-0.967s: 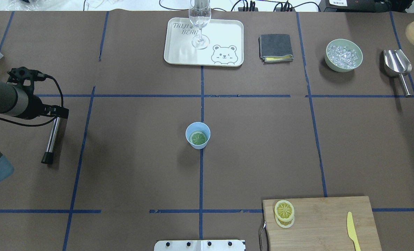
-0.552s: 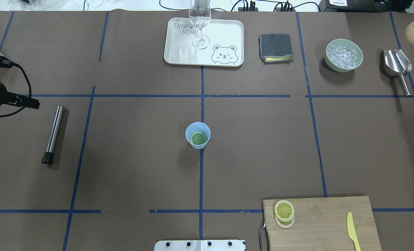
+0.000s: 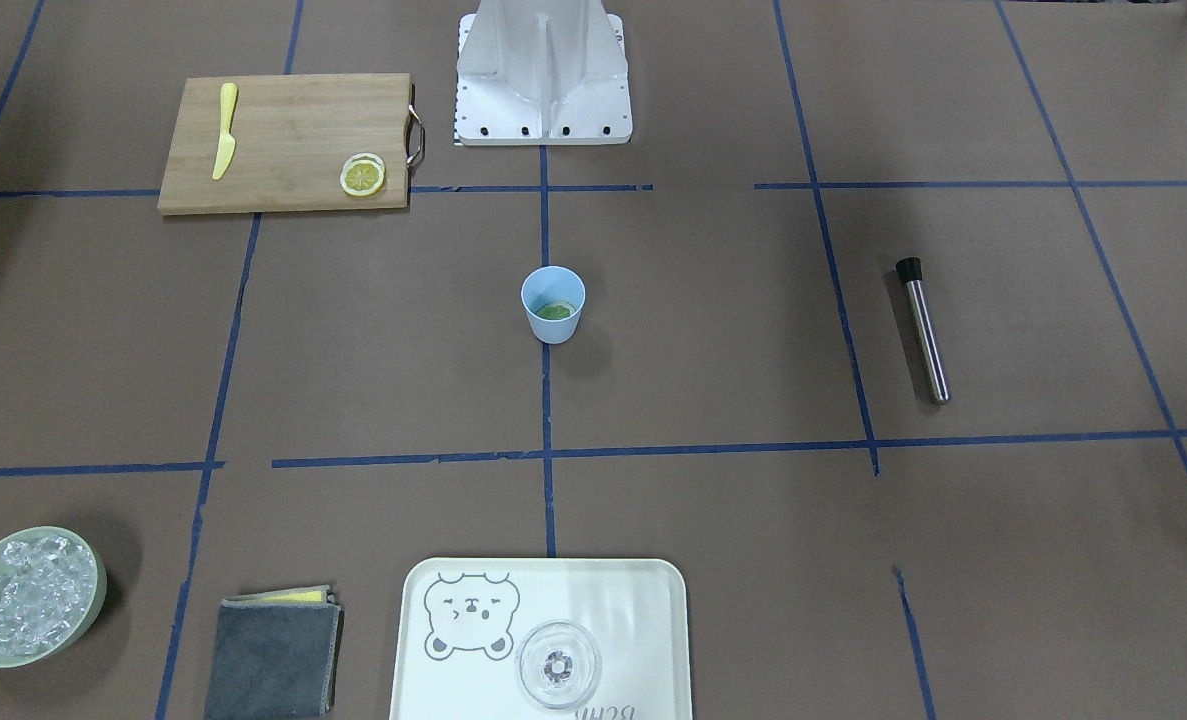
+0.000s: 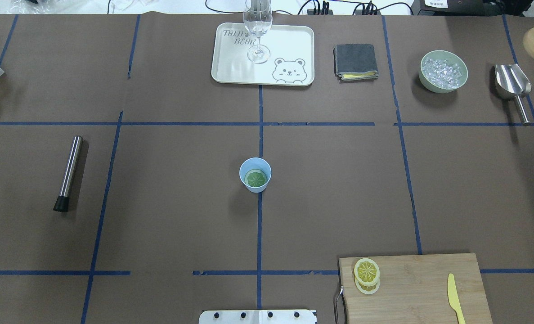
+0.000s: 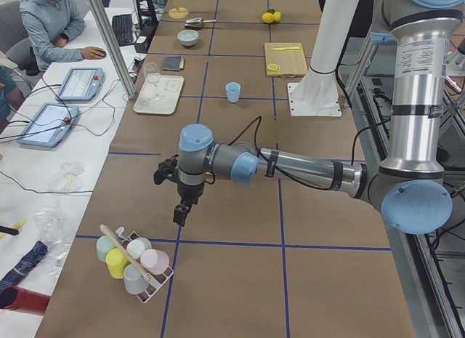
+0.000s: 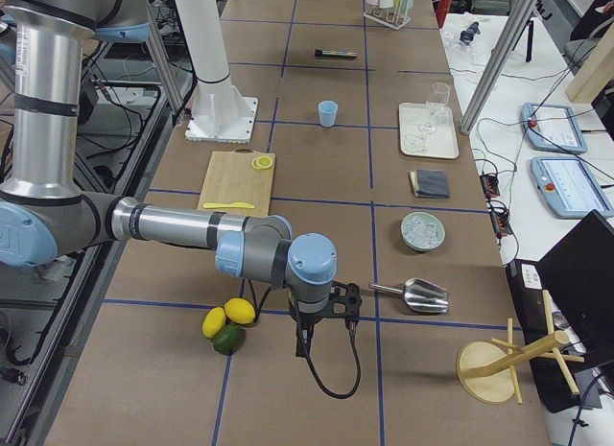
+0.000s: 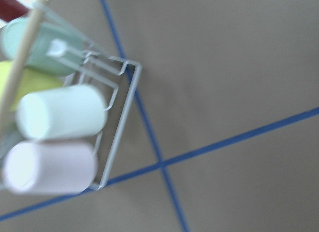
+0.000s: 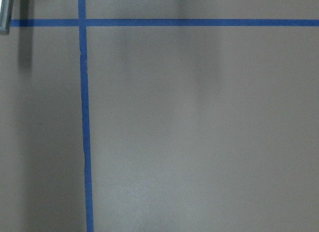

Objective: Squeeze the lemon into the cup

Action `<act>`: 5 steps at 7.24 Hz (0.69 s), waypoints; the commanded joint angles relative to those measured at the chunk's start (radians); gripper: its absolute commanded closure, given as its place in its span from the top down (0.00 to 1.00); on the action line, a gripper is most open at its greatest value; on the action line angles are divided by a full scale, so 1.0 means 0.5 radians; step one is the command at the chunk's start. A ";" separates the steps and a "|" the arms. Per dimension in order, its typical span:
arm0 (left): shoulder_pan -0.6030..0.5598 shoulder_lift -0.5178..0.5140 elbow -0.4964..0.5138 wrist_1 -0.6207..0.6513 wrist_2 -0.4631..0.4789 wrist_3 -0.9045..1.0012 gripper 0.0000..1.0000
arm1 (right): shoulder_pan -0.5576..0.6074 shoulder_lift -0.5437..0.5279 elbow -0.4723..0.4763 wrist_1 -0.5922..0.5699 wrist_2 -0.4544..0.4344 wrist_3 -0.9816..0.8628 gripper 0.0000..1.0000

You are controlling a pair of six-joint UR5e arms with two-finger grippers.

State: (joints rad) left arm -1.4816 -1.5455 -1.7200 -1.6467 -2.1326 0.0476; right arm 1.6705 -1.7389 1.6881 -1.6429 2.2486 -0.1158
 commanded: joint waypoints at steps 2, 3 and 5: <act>-0.212 0.127 0.013 0.176 -0.225 0.239 1.00 | 0.000 0.002 0.002 0.000 -0.003 -0.001 1.00; -0.218 0.124 0.016 0.176 -0.266 0.239 1.00 | 0.000 0.002 0.002 0.000 -0.003 0.002 1.00; -0.221 0.112 0.007 0.176 -0.269 0.239 1.00 | 0.000 0.002 0.005 0.000 -0.003 0.002 1.00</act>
State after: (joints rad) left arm -1.5903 -1.4862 -1.7149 -1.5597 -2.2607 0.1661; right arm 1.6705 -1.7380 1.6898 -1.6429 2.2473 -0.1153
